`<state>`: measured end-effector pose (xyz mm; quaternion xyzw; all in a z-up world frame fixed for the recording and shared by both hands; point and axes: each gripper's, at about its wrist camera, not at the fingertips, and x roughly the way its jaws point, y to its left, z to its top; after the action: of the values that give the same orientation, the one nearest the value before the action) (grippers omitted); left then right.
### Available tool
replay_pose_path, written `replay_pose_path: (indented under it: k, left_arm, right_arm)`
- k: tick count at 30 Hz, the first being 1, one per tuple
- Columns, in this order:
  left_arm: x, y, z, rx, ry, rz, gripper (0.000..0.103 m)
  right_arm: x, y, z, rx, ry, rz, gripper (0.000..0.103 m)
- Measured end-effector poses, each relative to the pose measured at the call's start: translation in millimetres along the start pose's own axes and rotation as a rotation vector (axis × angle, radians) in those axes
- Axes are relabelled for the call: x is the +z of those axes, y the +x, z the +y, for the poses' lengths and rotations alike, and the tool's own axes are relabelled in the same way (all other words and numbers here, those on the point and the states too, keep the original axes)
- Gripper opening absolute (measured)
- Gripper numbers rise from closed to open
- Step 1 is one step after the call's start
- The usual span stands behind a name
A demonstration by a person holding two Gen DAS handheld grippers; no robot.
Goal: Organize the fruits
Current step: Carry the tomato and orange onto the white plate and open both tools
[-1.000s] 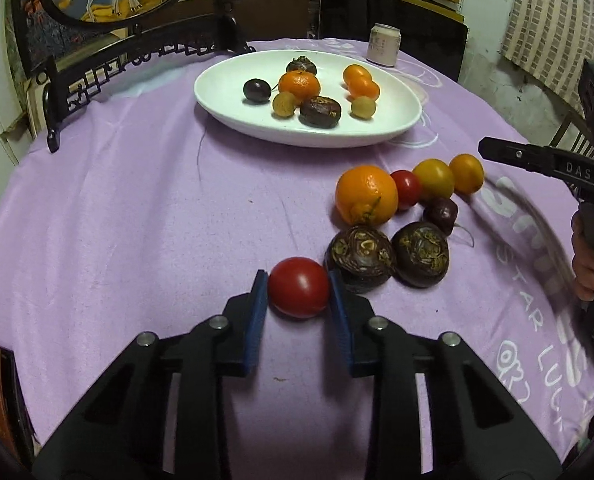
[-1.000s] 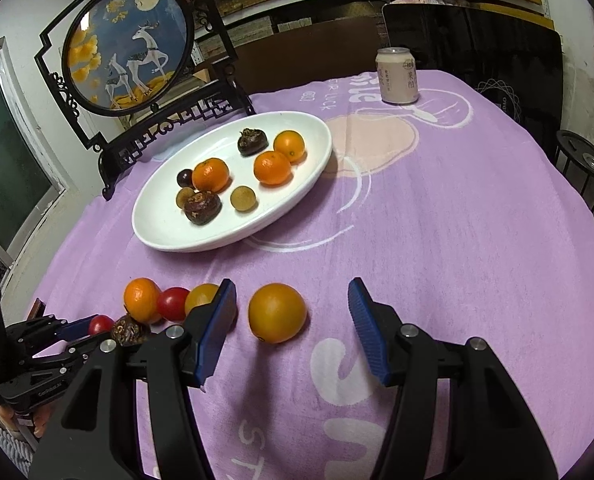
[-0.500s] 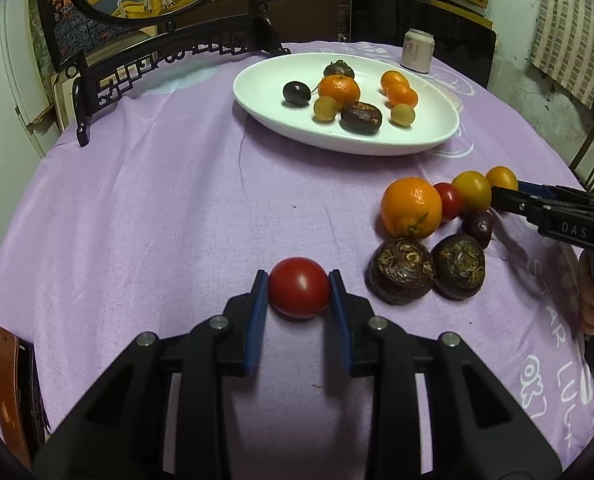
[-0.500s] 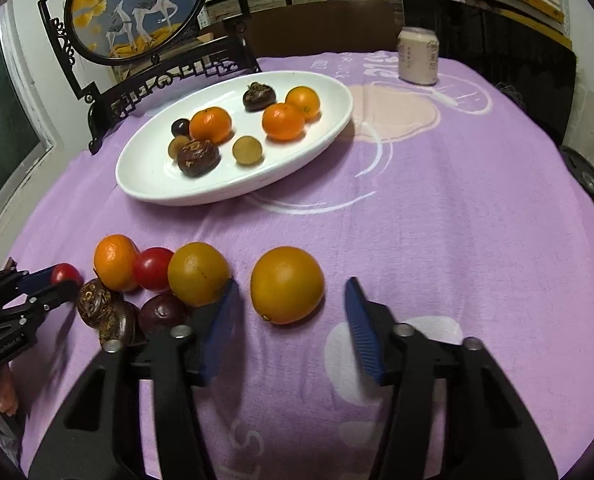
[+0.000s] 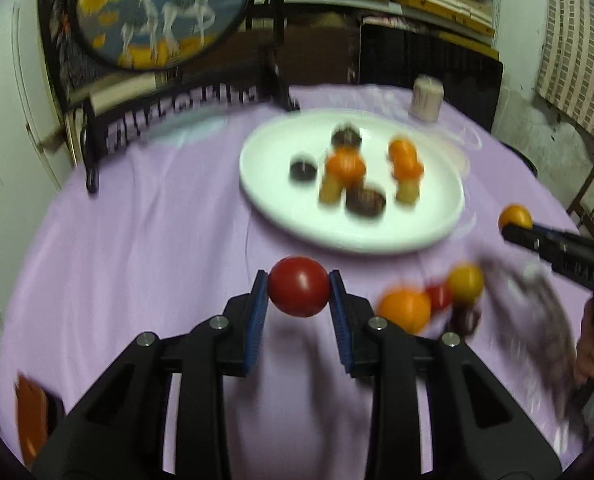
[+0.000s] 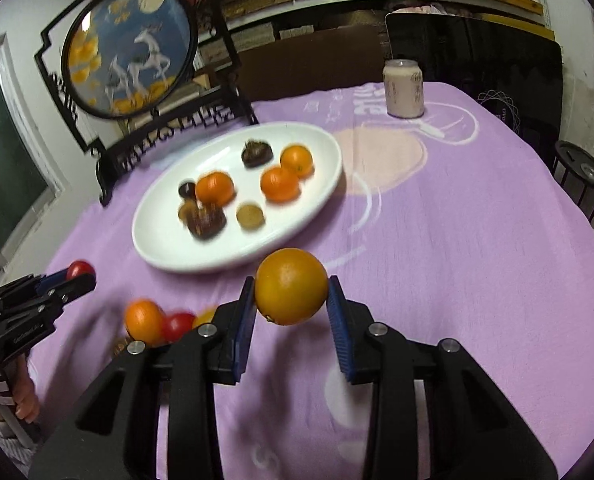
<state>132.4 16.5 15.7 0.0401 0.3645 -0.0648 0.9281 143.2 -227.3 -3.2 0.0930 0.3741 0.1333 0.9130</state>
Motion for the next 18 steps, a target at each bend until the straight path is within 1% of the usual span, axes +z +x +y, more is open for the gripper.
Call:
replay_pose_path:
  k: [3,5,7,10,11,12,14,16,18]
  left_arm:
    - [23.0,12.3,-6.5,-0.008,-0.009,-0.018,0.031]
    - [34.8,27.3,-11.2,-0.010,-0.021,-0.015,0.031]
    - [41.2,44.1,-14.9,-0.006,-0.030,-0.001,0.031]
    - [41.5,64.0,-15.2,-0.009,-0.051,0.026,0.033]
    - [40.5,67.4,-14.3,-0.011,-0.053,0.028,0.040]
    - [39.6,68.9,-13.5,-0.009,-0.051,0.028,0.050]
    - [38.5,67.3,-11.1,0.005,-0.050,0.012,0.059]
    - [38.6,63.8,-8.2,-0.010,-0.058,0.006,0.059]
    - [38.1,61.4,-7.2,-0.023,-0.066,0.007,0.064]
  right_arm:
    - [20.5,6.3,5.5,0.027,0.021,-0.008,0.035]
    - [34.2,16.3,14.5,0.034,0.009,-0.010,0.035]
    - [41.9,27.2,22.5,0.041,-0.006,-0.007,0.035]
    - [48.1,48.6,31.5,0.072,-0.025,0.012,0.037]
    - [48.0,53.2,32.2,0.079,-0.024,0.016,0.039]
    - [47.4,56.3,32.0,0.084,-0.022,0.020,0.039]
    - [45.1,56.2,29.5,0.087,-0.036,0.018,0.047]
    - [44.4,49.3,25.2,0.070,-0.032,-0.010,0.051]
    - [44.1,42.8,21.0,0.069,-0.021,-0.025,0.051]
